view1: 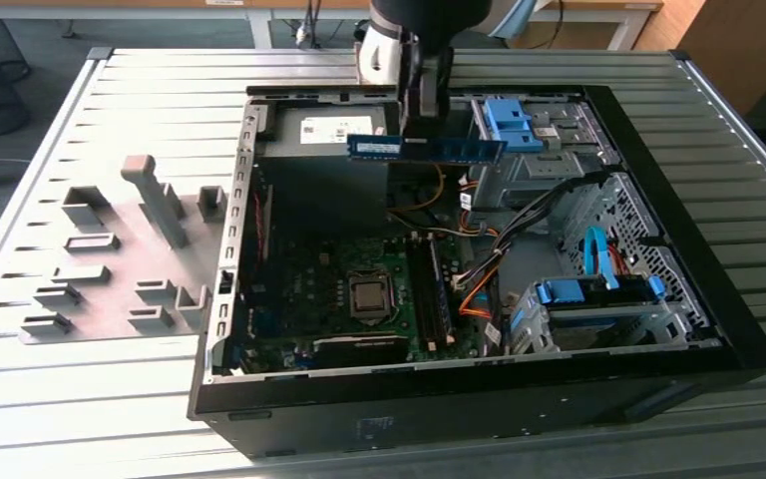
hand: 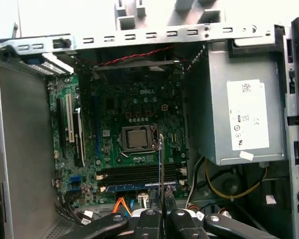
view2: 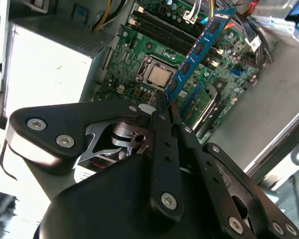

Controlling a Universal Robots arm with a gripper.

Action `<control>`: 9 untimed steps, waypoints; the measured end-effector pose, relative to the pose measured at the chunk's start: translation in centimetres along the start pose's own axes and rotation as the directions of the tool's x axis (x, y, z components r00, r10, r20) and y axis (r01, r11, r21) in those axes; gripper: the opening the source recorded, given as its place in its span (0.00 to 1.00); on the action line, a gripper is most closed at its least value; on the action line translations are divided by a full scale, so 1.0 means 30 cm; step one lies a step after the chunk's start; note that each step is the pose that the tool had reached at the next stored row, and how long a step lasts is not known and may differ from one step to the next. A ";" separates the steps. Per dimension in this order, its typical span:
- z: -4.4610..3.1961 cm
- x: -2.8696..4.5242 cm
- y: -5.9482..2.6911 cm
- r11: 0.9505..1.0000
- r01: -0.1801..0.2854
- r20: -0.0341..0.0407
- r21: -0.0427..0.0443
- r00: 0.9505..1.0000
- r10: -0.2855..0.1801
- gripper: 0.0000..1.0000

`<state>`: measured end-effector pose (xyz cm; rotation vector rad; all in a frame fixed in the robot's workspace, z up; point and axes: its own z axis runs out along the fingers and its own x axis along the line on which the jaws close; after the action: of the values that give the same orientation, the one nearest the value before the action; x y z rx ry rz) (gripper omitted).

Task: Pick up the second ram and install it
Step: 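Insert the second ram into the second slot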

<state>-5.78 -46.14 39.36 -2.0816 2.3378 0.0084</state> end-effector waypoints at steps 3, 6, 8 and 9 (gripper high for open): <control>0.003 0.000 0.000 0.999 -0.054 0.000 0.001 0.999 0.054 0.14; 0.005 0.000 0.000 0.994 -0.110 0.000 0.001 0.994 0.110 0.14; 0.007 0.000 0.000 0.989 -0.145 0.000 0.002 0.989 0.145 0.14; 0.008 0.000 0.000 0.986 -0.164 0.000 0.002 0.986 0.164 0.14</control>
<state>-5.78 -46.15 39.12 -1.8822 2.5007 0.0069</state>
